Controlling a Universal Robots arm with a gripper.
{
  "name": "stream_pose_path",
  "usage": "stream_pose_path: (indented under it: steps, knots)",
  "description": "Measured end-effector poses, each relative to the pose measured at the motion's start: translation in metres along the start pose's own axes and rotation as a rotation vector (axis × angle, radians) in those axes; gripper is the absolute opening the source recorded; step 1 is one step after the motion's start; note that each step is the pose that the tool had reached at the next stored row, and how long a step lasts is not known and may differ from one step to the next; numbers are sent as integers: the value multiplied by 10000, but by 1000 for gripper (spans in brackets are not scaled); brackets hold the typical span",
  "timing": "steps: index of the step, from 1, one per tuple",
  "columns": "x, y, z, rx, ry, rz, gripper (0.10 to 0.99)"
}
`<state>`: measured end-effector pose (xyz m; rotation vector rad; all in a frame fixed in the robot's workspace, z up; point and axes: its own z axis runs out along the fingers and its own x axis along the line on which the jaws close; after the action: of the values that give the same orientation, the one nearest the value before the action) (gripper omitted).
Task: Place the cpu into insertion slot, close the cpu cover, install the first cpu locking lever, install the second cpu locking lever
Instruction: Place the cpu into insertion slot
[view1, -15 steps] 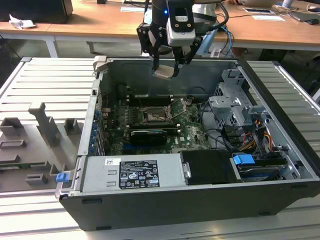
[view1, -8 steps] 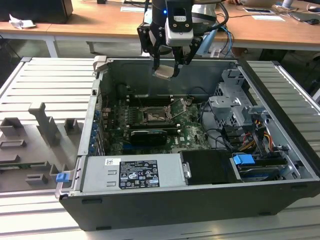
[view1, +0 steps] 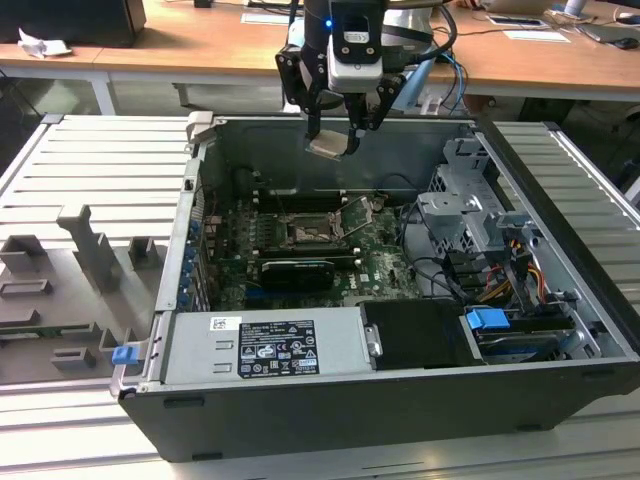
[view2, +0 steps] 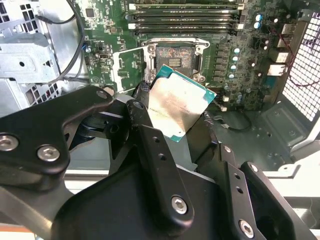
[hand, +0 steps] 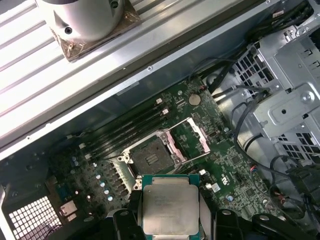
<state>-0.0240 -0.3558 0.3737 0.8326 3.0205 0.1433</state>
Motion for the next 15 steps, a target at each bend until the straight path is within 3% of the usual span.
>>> stream_pose_path:
  steps: [7, 15]
  knots:
    - [0, 0, 0, -2, -11, 119, 541]
    - [0, 1, 1, -12, -59, 658, 541]
